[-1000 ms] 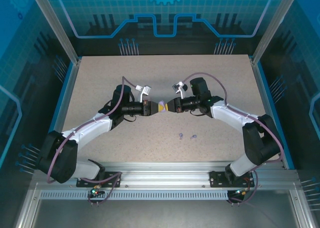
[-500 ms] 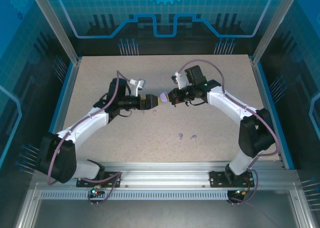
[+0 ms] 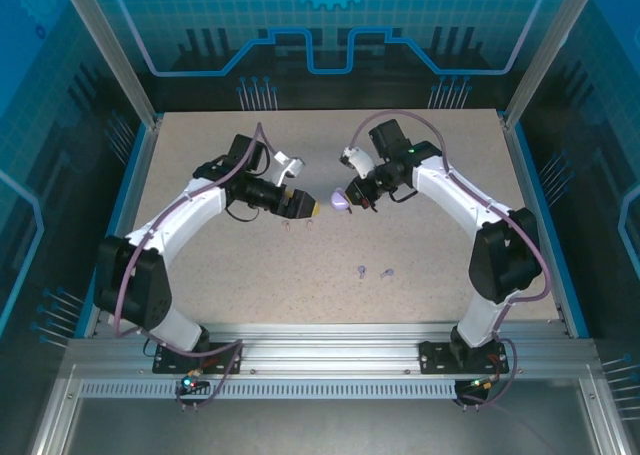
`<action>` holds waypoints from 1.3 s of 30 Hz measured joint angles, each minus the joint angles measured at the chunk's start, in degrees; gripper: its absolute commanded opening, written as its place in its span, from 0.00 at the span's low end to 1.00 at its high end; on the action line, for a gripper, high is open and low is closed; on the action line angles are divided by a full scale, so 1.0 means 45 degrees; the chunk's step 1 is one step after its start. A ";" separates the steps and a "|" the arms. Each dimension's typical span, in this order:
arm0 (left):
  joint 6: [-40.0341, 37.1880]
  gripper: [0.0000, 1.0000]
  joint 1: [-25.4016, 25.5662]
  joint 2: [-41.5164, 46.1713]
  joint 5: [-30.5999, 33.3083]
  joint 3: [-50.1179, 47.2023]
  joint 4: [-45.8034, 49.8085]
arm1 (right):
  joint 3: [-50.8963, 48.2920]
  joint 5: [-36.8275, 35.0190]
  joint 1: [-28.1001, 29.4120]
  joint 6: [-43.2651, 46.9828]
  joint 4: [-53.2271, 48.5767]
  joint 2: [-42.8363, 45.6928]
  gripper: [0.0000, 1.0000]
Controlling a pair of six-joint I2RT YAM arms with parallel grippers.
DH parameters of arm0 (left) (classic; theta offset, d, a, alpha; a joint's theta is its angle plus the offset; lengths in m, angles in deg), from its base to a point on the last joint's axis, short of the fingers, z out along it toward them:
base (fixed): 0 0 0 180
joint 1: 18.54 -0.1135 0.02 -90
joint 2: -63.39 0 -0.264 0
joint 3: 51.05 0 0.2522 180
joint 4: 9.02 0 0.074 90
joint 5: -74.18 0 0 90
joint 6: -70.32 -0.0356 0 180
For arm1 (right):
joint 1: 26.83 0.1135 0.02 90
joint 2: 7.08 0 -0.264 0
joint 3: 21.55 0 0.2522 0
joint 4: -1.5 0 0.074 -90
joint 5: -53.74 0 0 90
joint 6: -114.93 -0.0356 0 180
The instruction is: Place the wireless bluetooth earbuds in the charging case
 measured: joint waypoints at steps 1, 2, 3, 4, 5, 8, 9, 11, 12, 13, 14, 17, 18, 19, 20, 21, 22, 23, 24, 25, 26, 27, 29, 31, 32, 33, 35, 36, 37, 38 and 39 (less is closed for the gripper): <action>-0.0102 0.72 0.0000 -0.0175 -0.0189 0.0117 0.0155 | 0.0005 0.0189 0.0005 0.0087 -0.0015 0.0005 0.00; -0.0165 0.70 0.0000 -0.0350 -0.0379 0.0291 0.0287 | 0.0000 0.0355 0.0015 0.0141 -0.0015 0.0024 0.00; -0.0214 0.68 0.0000 -0.0481 -0.0563 0.0447 0.0355 | 0.0000 0.0457 0.0015 0.0170 -0.0019 0.0039 0.00; -0.0287 0.67 0.0000 -0.0607 -0.0738 0.0617 0.0413 | 0.0000 0.0539 0.0019 0.0219 -0.0019 0.0073 0.00; -0.0345 0.66 0.0015 -0.0729 -0.0903 0.0797 0.0476 | 0.0000 0.0631 0.0034 0.0228 -0.0019 0.0112 0.00; -0.0442 0.64 0.0087 -0.1030 -0.1219 0.1287 0.0670 | 0.0005 0.0831 0.0146 0.0272 -0.0024 0.0228 0.00; -0.0466 0.63 0.0131 -0.1127 -0.1302 0.1409 0.0680 | 0.0005 0.0850 0.0185 0.0272 -0.0019 0.0257 0.00; -0.0466 0.63 0.0228 -0.1302 -0.1418 0.1593 0.0699 | 0.0000 0.0903 0.0287 0.0277 -0.0019 0.0311 0.00; -0.0466 0.61 0.0272 -0.1384 -0.1467 0.1661 0.0724 | 0.0005 0.0937 0.0330 0.0277 -0.0024 0.0316 0.00; -0.0471 0.61 0.0321 -0.1472 -0.1515 0.1724 0.0758 | 0.0000 0.0962 0.0364 0.0272 -0.0024 0.0330 0.00; -0.0466 0.60 0.0369 -0.1564 -0.1564 0.1802 0.0811 | 0.0005 0.1005 0.0408 0.0272 -0.0029 0.0335 0.00; -0.0471 0.56 0.0505 -0.1889 -0.1613 0.2093 0.0913 | 0.0010 0.1078 0.0505 0.0272 -0.0044 0.0364 0.00; -0.0471 0.55 0.0539 -0.1996 -0.1613 0.2181 0.0923 | 0.0024 0.1083 0.0529 0.0272 -0.0058 0.0364 0.00; -0.0471 0.52 0.0583 -0.2108 -0.1632 0.2283 0.0957 | 0.0029 0.1083 0.0578 0.0267 -0.0063 0.0364 0.00; -0.0486 0.51 0.0627 -0.2225 -0.1661 0.2375 0.0971 | 0.0039 0.1088 0.0602 0.0267 -0.0068 0.0364 0.00; -0.0525 0.50 0.0661 -0.2302 -0.1700 0.2438 0.0981 | 0.0049 0.1088 0.0631 0.0267 -0.0073 0.0369 0.00; -0.0568 0.49 0.0699 -0.2356 -0.1700 0.2482 0.1001 | 0.0092 0.1078 0.0661 0.0267 -0.0097 0.0364 0.00; -0.0602 0.48 0.0729 -0.2375 -0.1705 0.2492 0.1015 | 0.0126 0.1073 0.0675 0.0267 -0.0112 0.0364 0.00; -0.0627 0.47 0.0743 -0.2385 -0.1715 0.2492 0.1025 | 0.0165 0.1073 0.0675 0.0267 -0.0117 0.0369 0.00; -0.0661 0.47 0.0758 -0.2395 -0.1734 0.2497 0.1030 | 0.0209 0.1078 0.0675 0.0267 -0.0107 0.0369 0.00; -0.0665 0.46 0.0767 -0.2395 -0.1749 0.2501 0.1044 | 0.0238 0.1078 0.0685 0.0267 -0.0107 0.0369 0.00; -0.0690 0.45 0.0782 -0.2395 -0.1758 0.2506 0.1054 | 0.0253 0.1078 0.0685 0.0267 -0.0107 0.0369 0.00; -0.0733 0.43 0.0787 -0.2395 -0.1826 0.2506 0.1093 | 0.0257 0.1078 0.0685 0.0267 -0.0107 0.0369 0.00; -0.0763 0.42 0.0792 -0.2395 -0.1846 0.2506 0.1146 | 0.0257 0.1078 0.0685 0.0267 -0.0107 0.0369 0.00; -0.0782 0.41 0.0787 -0.2395 -0.1855 0.2506 0.1156 | 0.0257 0.1073 0.0685 0.0267 -0.0107 0.0369 0.00; -0.0787 0.39 0.0787 -0.2395 -0.1885 0.2506 0.1156 | 0.0257 0.1078 0.0685 0.0262 -0.0107 0.0369 0.00; -0.0782 0.38 0.0787 -0.2395 -0.1919 0.2506 0.1141 | 0.0257 0.1078 0.0685 0.0262 -0.0107 0.0369 0.00; -0.0772 0.37 0.0787 -0.2395 -0.1928 0.2506 0.1137 | 0.0262 0.1083 0.0685 0.0262 -0.0107 0.0369 0.00; -0.0743 0.36 0.0787 -0.2395 -0.1928 0.2501 0.1127 | 0.0262 0.1088 0.0685 0.0262 -0.0107 0.0369 0.00; -0.0738 0.35 0.0787 -0.2395 -0.1928 0.2492 0.1098 | 0.0262 0.1093 0.0685 0.0257 -0.0107 0.0369 0.00; -0.0729 0.34 0.0787 -0.2395 -0.1928 0.2482 0.1078 | 0.0262 0.1093 0.0685 0.0257 -0.0107 0.0369 0.00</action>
